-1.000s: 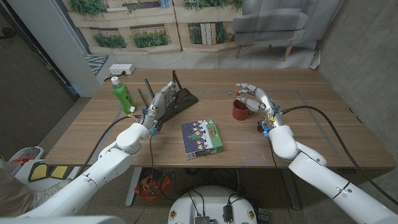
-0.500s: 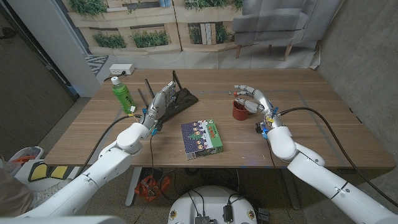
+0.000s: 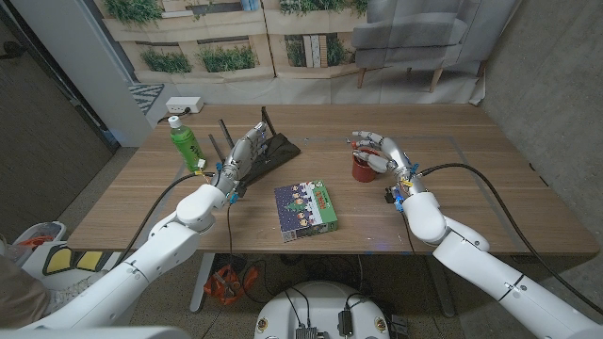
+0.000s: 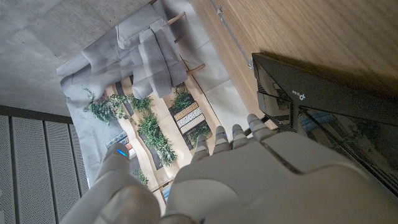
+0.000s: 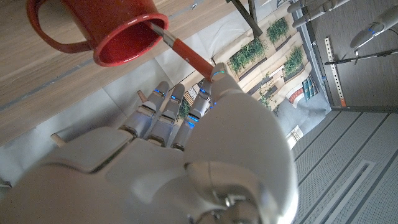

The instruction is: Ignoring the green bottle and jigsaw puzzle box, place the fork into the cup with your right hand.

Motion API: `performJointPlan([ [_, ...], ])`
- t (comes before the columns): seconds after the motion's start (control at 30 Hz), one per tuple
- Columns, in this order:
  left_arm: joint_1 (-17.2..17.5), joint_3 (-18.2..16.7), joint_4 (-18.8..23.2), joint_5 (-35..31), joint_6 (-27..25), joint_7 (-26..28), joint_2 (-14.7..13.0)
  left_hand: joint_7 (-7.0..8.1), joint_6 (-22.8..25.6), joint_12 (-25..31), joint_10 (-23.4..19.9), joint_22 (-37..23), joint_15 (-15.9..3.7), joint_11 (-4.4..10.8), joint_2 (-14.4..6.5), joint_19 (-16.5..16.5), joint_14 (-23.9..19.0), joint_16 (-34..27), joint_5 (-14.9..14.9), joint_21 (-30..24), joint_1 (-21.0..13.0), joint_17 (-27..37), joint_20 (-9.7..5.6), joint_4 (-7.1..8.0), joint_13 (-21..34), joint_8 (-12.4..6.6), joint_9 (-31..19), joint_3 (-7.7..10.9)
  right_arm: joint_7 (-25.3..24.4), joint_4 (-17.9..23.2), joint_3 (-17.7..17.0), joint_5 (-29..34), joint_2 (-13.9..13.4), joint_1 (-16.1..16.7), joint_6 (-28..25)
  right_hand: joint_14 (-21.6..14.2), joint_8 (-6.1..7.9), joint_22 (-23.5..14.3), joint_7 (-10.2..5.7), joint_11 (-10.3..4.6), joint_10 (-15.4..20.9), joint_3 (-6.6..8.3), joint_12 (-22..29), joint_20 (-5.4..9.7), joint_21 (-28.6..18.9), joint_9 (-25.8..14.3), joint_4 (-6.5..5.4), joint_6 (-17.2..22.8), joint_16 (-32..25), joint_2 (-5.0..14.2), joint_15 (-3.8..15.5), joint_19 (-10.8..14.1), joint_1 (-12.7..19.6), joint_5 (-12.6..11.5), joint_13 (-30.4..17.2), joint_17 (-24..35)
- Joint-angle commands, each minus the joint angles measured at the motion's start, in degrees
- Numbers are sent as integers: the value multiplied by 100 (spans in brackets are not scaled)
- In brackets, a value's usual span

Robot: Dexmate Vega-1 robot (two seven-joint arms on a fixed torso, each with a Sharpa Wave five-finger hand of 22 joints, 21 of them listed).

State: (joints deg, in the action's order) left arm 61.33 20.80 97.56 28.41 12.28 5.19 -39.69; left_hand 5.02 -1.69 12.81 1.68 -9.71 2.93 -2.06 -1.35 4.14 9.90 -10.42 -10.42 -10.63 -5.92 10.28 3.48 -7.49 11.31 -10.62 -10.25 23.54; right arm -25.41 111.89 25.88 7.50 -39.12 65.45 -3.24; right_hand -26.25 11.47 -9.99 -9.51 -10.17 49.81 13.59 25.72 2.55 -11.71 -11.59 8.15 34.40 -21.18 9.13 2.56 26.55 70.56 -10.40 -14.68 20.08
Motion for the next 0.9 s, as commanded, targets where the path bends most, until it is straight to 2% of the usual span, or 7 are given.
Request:
performJointPlan([
  [0.03,23,-33,12,12,38,3,-25,-5,-2,1,-28,-23,-44,-34,-29,22,149,-27,2,-30,-20,14,-35,2,12,-21,-16,-29,31,-27,70,23,-23,-53,-85,-8,11,-26,12,-167,205,-29,354,118,-23,-12,11,37,14,14,1080,-12,53,-36,-259,31],
  [0.9,45,-19,21,7,-12,49,-7,-14,-1,1,-31,-23,-48,-30,-29,22,145,-26,3,-30,-21,15,-34,2,12,-22,-16,-33,47,-170,119,-62,-45,-89,-38,18,3,-27,-9,-170,189,-45,352,88,-26,-14,4,21,29,19,1078,-11,55,-45,-255,48],
])
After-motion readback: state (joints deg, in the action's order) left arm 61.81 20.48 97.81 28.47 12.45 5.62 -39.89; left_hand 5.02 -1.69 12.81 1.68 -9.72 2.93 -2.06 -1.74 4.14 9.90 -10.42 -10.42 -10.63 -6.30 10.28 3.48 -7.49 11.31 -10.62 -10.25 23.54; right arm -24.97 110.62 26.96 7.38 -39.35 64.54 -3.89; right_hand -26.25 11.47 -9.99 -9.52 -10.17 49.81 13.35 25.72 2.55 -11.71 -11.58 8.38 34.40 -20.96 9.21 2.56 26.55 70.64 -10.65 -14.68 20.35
